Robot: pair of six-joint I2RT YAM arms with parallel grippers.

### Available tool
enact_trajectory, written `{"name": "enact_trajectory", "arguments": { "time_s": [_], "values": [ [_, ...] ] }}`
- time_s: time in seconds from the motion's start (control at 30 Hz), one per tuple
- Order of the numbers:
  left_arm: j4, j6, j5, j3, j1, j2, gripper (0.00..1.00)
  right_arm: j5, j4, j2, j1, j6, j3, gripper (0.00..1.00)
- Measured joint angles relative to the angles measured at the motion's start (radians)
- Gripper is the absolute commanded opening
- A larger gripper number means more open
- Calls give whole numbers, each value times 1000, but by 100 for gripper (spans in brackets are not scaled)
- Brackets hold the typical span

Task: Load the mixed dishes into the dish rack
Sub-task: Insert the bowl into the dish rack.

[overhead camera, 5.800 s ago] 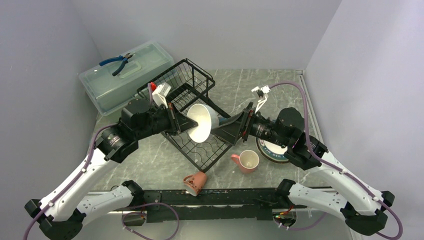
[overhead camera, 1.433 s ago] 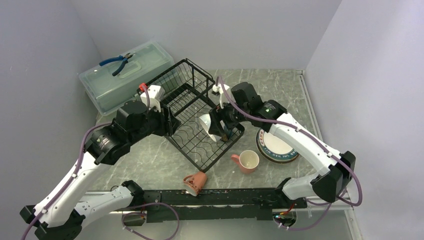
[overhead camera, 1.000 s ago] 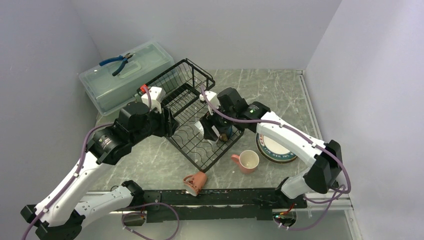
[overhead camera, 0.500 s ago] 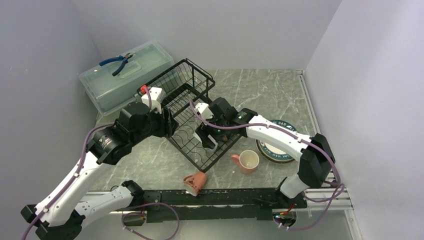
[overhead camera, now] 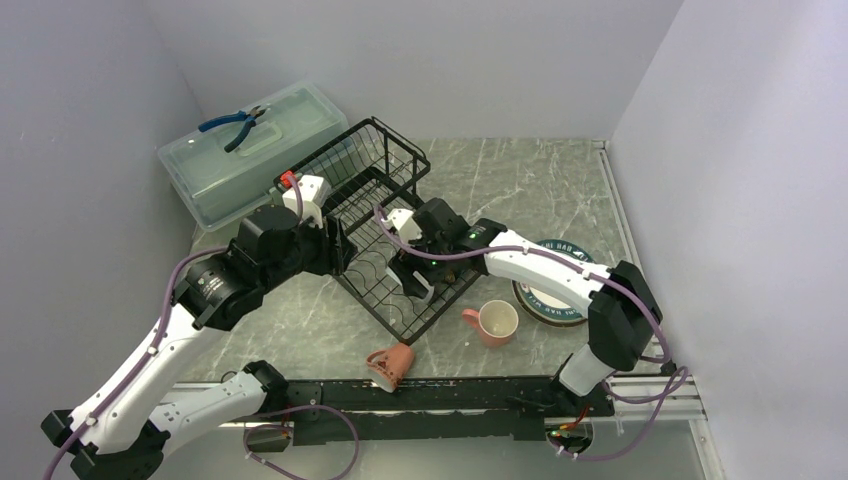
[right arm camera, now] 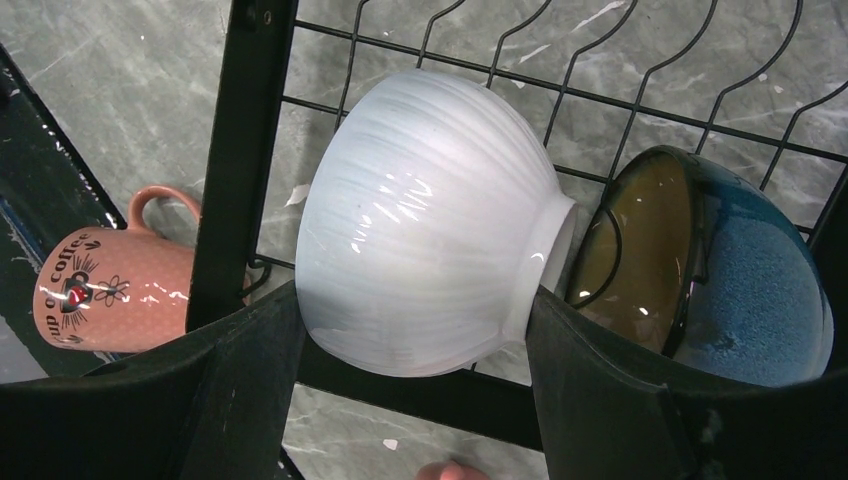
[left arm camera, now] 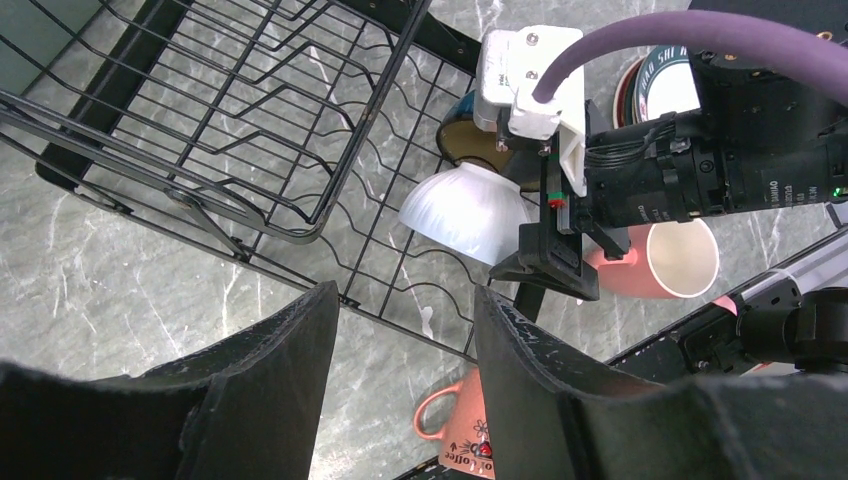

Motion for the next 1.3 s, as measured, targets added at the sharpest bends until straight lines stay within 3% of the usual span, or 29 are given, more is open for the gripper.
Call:
{"name": "enact_trajectory", "arguments": {
  "time_s": [0.97,1.3],
  "values": [
    [1,-3,-2,-2,0,0,58,-16,6,2,25,24,-26,0],
    [1,-3,-1,-1,0,0,58,-19,29,2,29,49,-41,22]
  ]
}}
